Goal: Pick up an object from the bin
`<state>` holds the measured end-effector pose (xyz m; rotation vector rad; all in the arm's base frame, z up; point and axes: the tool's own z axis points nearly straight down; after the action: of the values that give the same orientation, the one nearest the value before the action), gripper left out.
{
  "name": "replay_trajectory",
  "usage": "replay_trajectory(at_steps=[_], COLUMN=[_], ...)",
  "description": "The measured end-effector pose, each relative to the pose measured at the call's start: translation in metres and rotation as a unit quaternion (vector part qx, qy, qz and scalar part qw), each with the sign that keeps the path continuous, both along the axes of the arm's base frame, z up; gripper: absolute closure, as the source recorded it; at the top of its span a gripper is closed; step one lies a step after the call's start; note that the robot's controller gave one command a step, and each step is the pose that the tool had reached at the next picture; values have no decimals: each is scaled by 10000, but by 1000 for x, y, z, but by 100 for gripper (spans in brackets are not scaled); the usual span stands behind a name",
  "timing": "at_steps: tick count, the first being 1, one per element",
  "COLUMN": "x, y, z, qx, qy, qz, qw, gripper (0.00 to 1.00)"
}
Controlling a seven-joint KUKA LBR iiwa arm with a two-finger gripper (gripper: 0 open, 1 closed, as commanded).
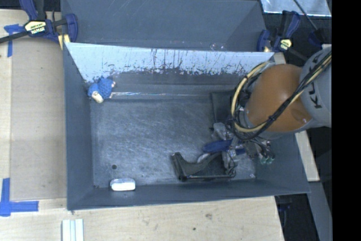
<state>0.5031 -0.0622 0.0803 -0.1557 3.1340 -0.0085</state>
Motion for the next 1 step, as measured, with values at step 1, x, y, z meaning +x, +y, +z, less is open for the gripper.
replay_trajectory(at_steps=[1], x=[15], y=[-23], z=[93], qx=[12], qy=[-44], qz=[-197], qw=[9998], gripper=[100])
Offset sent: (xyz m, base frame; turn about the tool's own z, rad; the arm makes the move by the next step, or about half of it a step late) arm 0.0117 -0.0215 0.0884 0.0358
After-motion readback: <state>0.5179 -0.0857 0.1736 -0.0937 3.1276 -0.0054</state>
